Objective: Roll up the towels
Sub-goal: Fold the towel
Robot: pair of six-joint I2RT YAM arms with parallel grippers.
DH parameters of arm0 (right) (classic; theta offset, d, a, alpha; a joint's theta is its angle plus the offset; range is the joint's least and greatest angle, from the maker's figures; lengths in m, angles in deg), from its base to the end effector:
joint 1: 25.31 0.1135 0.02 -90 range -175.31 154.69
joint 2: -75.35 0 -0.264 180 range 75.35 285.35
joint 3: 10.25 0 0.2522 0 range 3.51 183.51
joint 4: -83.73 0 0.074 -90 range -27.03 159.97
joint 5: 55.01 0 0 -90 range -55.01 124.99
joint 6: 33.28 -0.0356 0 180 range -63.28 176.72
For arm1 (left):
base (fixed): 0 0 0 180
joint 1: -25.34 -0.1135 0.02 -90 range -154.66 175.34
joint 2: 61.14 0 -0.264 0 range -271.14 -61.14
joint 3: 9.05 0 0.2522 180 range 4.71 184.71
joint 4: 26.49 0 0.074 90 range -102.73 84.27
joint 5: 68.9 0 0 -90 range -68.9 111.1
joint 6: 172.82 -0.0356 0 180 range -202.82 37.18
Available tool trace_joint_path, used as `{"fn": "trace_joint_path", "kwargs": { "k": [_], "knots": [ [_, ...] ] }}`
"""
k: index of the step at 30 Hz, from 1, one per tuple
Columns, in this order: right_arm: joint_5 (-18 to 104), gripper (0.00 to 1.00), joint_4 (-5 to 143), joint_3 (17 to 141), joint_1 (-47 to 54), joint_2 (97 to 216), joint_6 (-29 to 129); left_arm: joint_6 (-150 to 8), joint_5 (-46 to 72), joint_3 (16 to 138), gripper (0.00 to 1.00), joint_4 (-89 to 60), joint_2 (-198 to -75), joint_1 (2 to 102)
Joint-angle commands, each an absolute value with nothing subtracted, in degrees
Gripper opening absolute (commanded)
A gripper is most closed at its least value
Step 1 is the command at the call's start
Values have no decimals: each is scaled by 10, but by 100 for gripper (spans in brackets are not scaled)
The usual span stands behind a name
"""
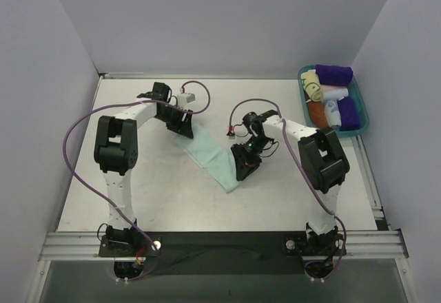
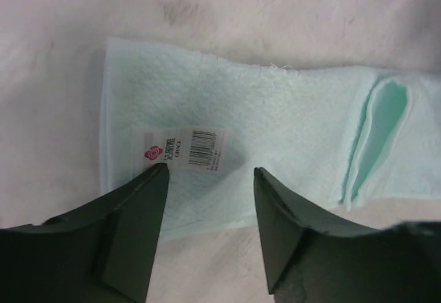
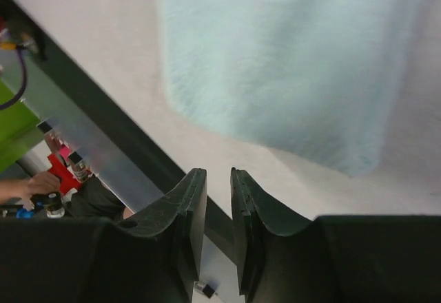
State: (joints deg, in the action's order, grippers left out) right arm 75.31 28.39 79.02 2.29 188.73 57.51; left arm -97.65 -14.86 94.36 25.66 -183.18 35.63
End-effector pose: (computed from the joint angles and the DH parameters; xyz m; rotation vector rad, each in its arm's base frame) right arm 0.3203 0.1934 0.1534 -0.8144 2.8147 1.1085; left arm 0.4222 -0.0979 0.1596 0.7221 2.5680 -0.8459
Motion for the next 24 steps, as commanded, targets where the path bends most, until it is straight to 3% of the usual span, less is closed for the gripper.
{"fn": "trace_joint_path", "kwargs": {
  "k": [1, 6, 11, 15, 24],
  "knots": [
    [851, 23, 292, 802, 48, 1814, 567, -980, -155, 1037, 66, 260, -1849, 385],
    [830, 32, 294, 806, -41, 1787, 567, -957, -170, 982, 67, 250, -1764, 380],
    [775, 32, 302, 808, -52, 1841, 580, -928, -162, 841, 65, 201, -1688, 379],
    [786, 31, 320, 809, -47, 1881, 567, -915, -162, 820, 63, 186, -1706, 379],
    [794, 14, 354, 781, -2, 1925, 536, -912, -198, 901, 59, 179, -1817, 381]
  ]
}}
